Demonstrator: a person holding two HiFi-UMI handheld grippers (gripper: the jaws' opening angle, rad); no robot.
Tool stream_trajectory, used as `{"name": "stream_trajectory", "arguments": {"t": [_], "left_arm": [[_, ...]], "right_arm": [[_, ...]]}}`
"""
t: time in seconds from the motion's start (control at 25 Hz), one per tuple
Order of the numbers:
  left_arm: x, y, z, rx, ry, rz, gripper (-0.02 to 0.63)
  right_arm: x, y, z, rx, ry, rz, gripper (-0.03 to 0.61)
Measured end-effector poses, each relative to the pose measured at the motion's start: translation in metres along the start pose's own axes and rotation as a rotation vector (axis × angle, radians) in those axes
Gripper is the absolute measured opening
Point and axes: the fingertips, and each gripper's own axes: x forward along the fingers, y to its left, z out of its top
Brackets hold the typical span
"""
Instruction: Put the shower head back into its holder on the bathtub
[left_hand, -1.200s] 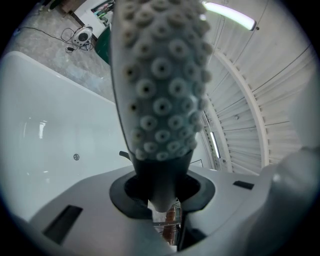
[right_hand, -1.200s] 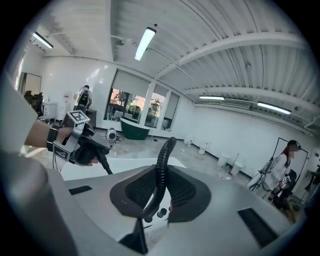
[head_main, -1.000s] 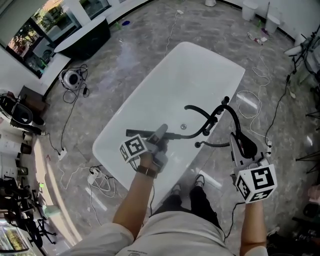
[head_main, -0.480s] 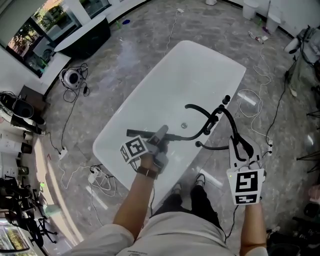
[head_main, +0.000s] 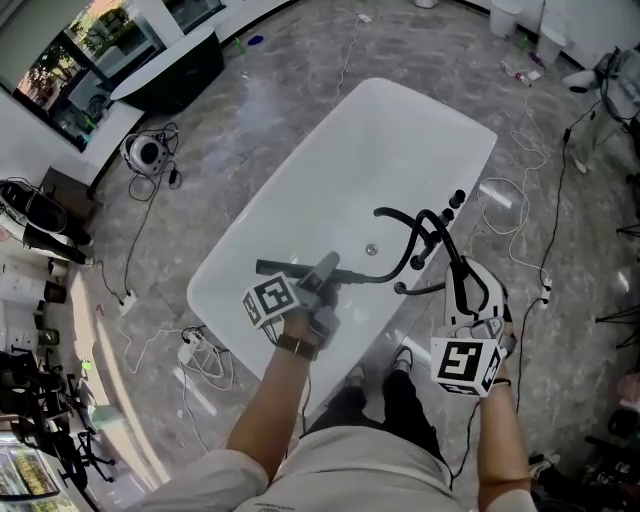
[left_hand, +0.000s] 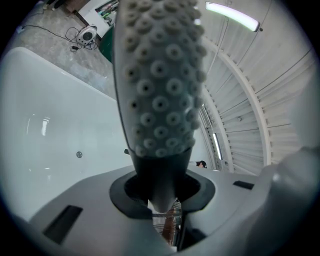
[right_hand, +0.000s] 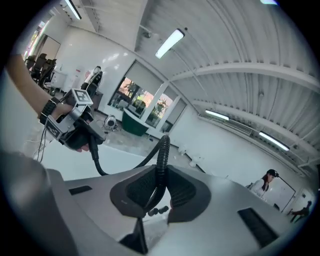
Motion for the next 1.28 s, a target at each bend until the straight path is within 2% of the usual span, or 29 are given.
{"name": "stream_trajectory", "arguments": {"t": [0.12, 0.28, 0.36, 0.44, 0.48, 0.56, 0.68, 0.76, 0.88, 0.96, 1.04, 1.16, 1.28], "left_arm": [[0.001, 0.005, 0.002, 0.004, -0.016, 0.003, 0.095], [0.001, 0.01, 0.0, 0.006, -0.014, 0.007, 0.095], [0.002, 0.011, 0.0, 0.006, -0.01, 0.012, 0.095], [0.002, 0.01, 0.0, 0.003, -0.01, 0.01, 0.095], [0.002, 0.009, 0.0, 0.0, -0.013, 0.003, 0.095], [0.002, 0.005, 0.001, 0.001, -0.02, -0.012, 0.095], [0.002, 0.0, 0.001, 0.025, -0.015, -0.011, 0.095], [0.003, -0.001, -0.001, 0.041, -0.005, -0.007, 0.095], [0.007, -0.002, -0.003, 0.042, 0.006, -0.005, 0.095], [0.009, -0.001, -0.007, 0.051, 0.012, 0.006, 0.095], [0.011, 0.001, -0.013, 0.071, 0.019, 0.02, 0.095], [0.013, 0.006, -0.018, 0.09, 0.022, 0.036, 0.095], [0.013, 0.011, -0.018, 0.092, 0.016, 0.05, 0.095]], "right_arm": [[0.011, 0.005, -0.014, 0.036, -0.063, 0.01, 0.069], [0.022, 0.018, -0.036, 0.175, -0.071, 0.054, 0.069], [0.024, 0.019, -0.037, 0.228, -0.1, 0.056, 0.069], [0.02, 0.015, -0.024, 0.246, -0.175, 0.043, 0.069], [0.016, 0.01, -0.013, 0.227, -0.219, 0.034, 0.069], [0.011, 0.007, 0.004, 0.112, -0.242, 0.056, 0.069], [0.006, 0.012, 0.008, -0.101, -0.167, 0.153, 0.069], [0.0, 0.002, 0.006, -0.176, -0.125, 0.128, 0.069], [0.001, -0.007, 0.009, -0.21, -0.13, 0.042, 0.069], [0.009, 0.007, 0.002, -0.243, -0.137, 0.039, 0.069], [0.018, 0.03, -0.012, -0.278, -0.131, 0.071, 0.069], [0.029, 0.053, -0.027, -0.247, -0.145, 0.111, 0.069], [0.037, 0.048, -0.031, -0.244, -0.155, 0.025, 0.069]]}}
